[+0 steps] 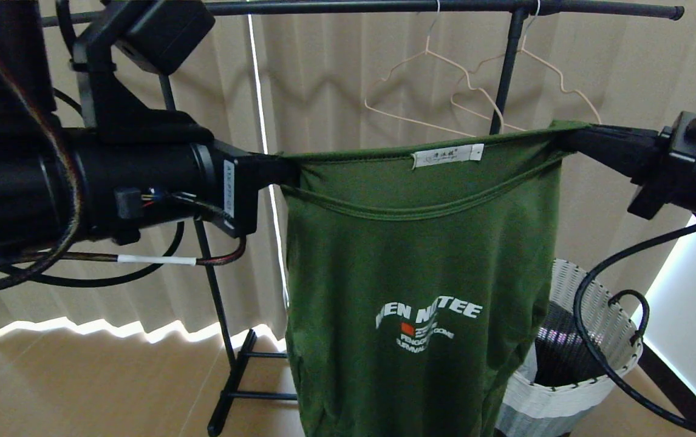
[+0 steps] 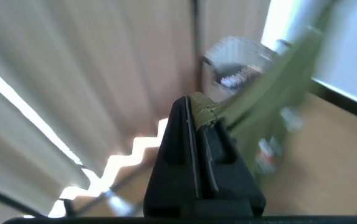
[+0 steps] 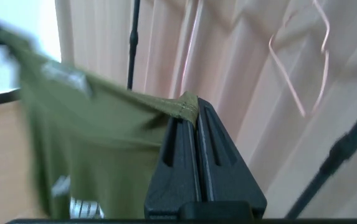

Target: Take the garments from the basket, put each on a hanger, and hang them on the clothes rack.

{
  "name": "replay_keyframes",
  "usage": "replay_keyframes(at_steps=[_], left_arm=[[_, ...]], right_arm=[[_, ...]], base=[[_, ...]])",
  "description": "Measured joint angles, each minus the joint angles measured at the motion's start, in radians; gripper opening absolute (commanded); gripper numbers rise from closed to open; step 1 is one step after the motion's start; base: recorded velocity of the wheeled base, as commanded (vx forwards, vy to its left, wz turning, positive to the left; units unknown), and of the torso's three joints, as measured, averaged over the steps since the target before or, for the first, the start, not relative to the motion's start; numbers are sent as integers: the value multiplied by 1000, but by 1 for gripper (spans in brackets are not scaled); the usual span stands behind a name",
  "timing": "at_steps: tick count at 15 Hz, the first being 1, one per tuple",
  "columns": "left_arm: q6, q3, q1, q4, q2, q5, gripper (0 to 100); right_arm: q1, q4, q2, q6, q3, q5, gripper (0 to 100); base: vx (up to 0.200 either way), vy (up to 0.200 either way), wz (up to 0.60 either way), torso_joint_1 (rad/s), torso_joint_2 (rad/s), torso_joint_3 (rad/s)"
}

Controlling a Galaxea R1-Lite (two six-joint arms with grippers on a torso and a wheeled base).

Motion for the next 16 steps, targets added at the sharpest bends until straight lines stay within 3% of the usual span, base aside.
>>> replay_keyframes(at_steps=[3, 9, 11, 14, 16], left_arm=[[-3, 6, -11, 22, -45, -41, 0], [-12, 9, -46, 17, -66, -24, 0], [-8, 3, -19, 6, -52, 34, 0], [0, -9, -3, -160, 1, 167, 0], [16, -10, 0, -221, 36, 186, 0]], right_arm=[[1, -56, 70, 17, -56, 3, 0], [6, -117, 132, 28, -66, 1, 0], [4, -99, 113, 28, -60, -1, 0], [-1, -4, 45, 28, -57, -4, 0], [-2, 61, -4, 28, -51, -4, 0]], base=[[0, 0, 0, 0, 0, 0], [0, 0, 0, 0, 0, 0], [0, 0, 0, 0, 0, 0], [0, 0, 0, 0, 0, 0], [0, 0, 0, 0, 0, 0]])
